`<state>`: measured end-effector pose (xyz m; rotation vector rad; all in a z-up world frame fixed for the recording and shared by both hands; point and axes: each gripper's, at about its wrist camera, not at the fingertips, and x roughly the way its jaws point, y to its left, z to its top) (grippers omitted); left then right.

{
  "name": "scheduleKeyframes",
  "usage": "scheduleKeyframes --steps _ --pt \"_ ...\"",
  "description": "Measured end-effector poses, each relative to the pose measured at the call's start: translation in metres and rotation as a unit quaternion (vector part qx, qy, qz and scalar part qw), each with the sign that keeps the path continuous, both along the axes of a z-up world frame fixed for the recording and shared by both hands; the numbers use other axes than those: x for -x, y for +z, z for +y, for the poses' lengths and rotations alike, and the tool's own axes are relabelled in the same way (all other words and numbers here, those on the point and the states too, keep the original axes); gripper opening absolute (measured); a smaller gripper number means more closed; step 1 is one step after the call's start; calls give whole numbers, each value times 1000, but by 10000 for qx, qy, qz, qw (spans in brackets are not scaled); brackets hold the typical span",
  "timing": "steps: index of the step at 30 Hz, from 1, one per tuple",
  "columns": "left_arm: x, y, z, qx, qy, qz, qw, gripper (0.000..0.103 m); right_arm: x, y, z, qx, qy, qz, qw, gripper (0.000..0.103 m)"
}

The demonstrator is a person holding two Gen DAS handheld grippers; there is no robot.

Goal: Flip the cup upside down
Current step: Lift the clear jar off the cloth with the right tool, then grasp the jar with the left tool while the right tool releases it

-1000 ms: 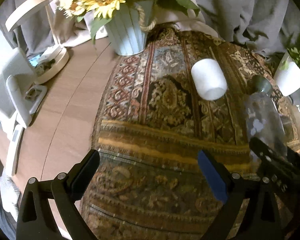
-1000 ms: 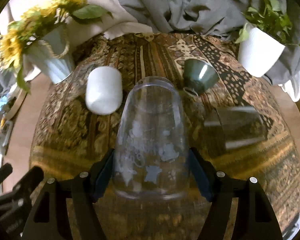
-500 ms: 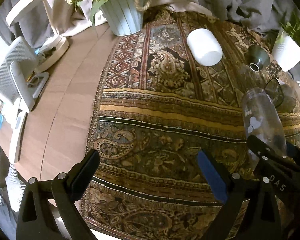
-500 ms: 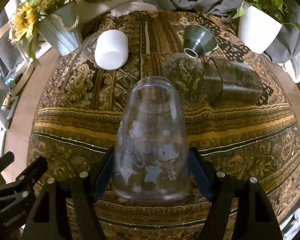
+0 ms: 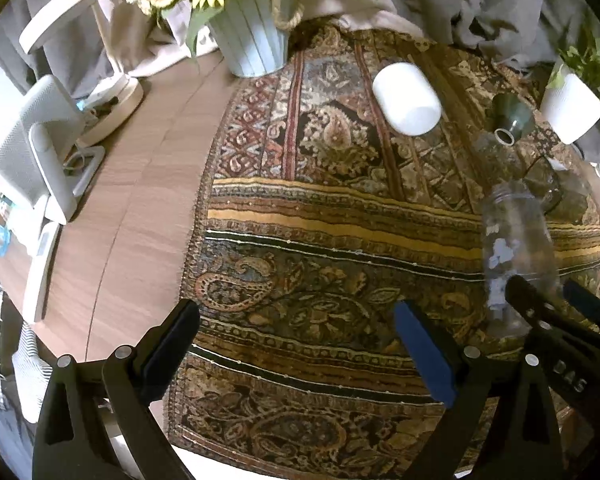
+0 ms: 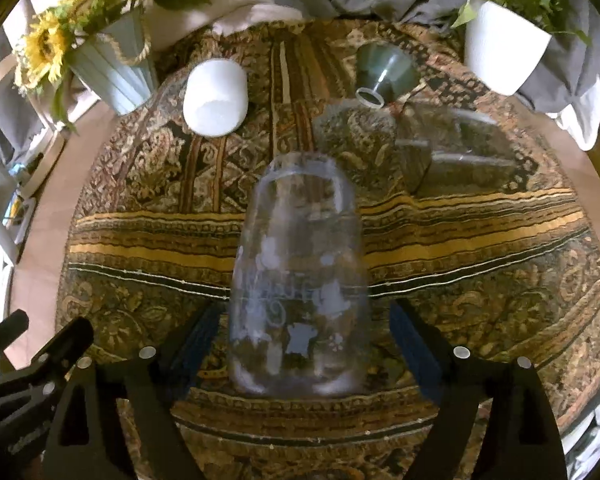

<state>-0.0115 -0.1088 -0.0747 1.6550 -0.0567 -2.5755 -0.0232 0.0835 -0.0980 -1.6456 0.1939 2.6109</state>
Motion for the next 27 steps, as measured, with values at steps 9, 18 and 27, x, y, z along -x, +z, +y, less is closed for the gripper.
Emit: scheduleKeyframes --steps 9,18,27 --pt "-15 39 30 -104 -143 289 9994 100 -30 53 33 118 -152 273 9994 87" --pt "-20 38 87 -447 -516 177 9975 100 -40 59 84 -24 -295 187 9994 87" --pt "-16 12 138 -779 -692 -17 9946 100 -41 36 134 -97 -392 -147 9991 87"
